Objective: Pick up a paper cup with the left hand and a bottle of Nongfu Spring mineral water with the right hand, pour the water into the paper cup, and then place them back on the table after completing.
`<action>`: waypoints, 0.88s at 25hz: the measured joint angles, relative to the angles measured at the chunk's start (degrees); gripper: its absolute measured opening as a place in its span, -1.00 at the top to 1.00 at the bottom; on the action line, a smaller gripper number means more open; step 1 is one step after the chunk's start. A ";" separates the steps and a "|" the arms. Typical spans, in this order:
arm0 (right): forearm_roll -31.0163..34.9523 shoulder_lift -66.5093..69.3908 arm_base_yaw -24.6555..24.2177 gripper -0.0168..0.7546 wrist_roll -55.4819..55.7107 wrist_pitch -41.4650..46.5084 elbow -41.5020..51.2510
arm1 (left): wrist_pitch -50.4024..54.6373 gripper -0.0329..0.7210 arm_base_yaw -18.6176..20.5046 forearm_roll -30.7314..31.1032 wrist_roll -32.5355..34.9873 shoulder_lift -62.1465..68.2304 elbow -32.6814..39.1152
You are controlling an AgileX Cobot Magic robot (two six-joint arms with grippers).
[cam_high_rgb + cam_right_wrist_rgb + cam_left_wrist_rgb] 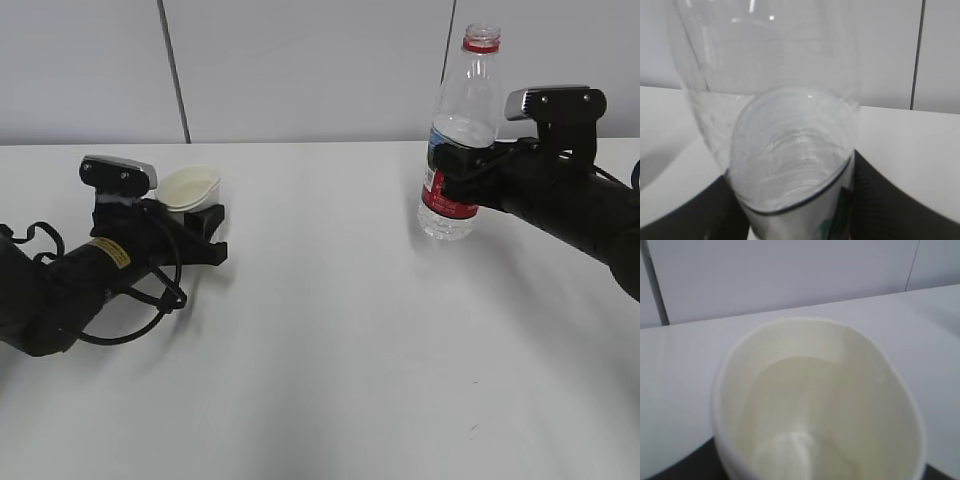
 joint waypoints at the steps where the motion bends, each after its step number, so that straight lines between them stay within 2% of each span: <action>1: 0.00 0.00 0.00 -0.01 0.00 0.00 0.00 | -0.31 -0.02 0.00 -0.38 0.00 0.56 0.00; 16: 0.00 0.00 0.00 -0.01 0.00 0.00 0.00 | -3.92 -0.03 0.11 -1.83 0.08 3.80 -0.35; 22: 0.00 0.00 0.00 -0.01 0.00 0.00 0.00 | -3.74 -0.24 0.11 -1.83 0.15 3.80 -0.35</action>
